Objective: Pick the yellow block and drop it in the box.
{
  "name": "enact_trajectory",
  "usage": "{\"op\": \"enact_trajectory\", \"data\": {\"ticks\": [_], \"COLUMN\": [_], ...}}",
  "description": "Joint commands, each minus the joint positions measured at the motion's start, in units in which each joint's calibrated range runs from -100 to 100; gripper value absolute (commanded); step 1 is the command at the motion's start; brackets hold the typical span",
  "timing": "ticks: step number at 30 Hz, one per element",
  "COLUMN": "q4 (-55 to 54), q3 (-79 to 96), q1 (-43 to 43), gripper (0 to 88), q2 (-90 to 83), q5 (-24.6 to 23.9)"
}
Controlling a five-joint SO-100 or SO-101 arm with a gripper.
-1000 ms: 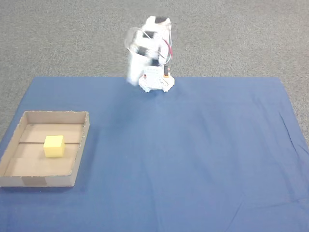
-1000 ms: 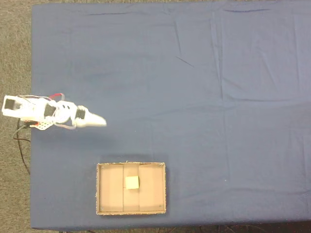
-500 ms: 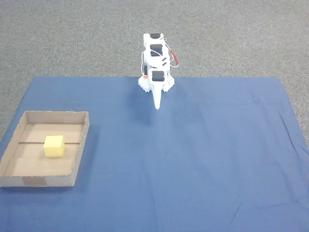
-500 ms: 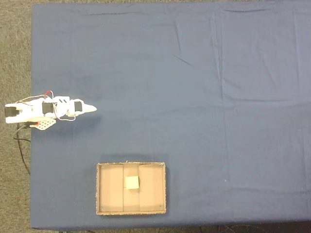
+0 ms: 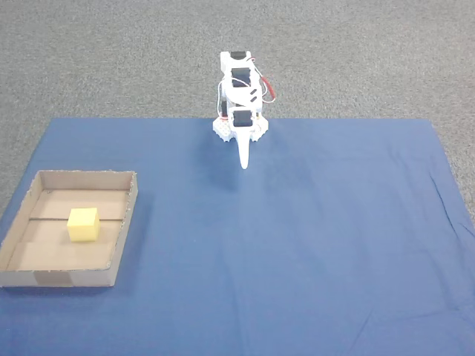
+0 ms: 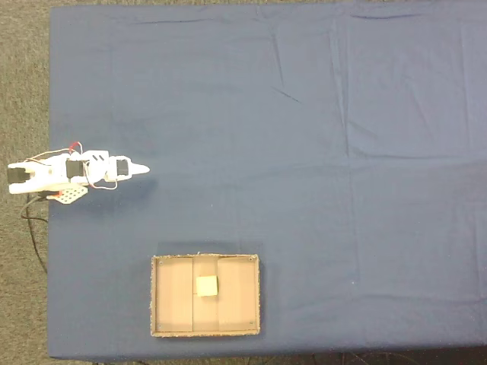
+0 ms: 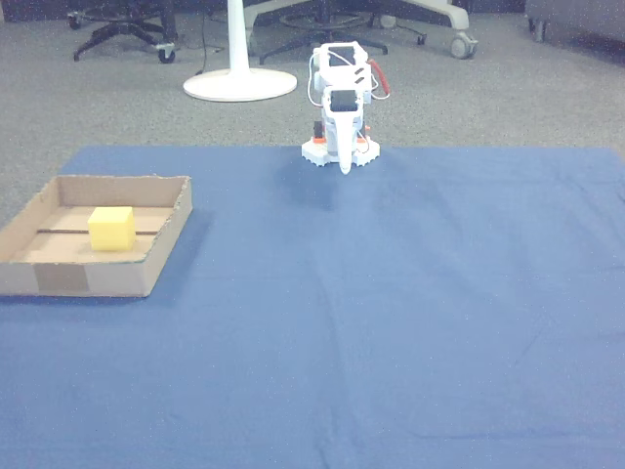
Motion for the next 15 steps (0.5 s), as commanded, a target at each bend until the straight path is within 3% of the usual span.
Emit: {"op": "enact_trajectory", "data": {"ticks": [1, 15], "q4": [0.25, 0.5], "q3": [0.79, 0.79], "q1": [1.57, 2.75], "gripper": [1.8, 0.2], "q2": [-0.28, -0.28], "q5": [-1.51, -2.49]}}
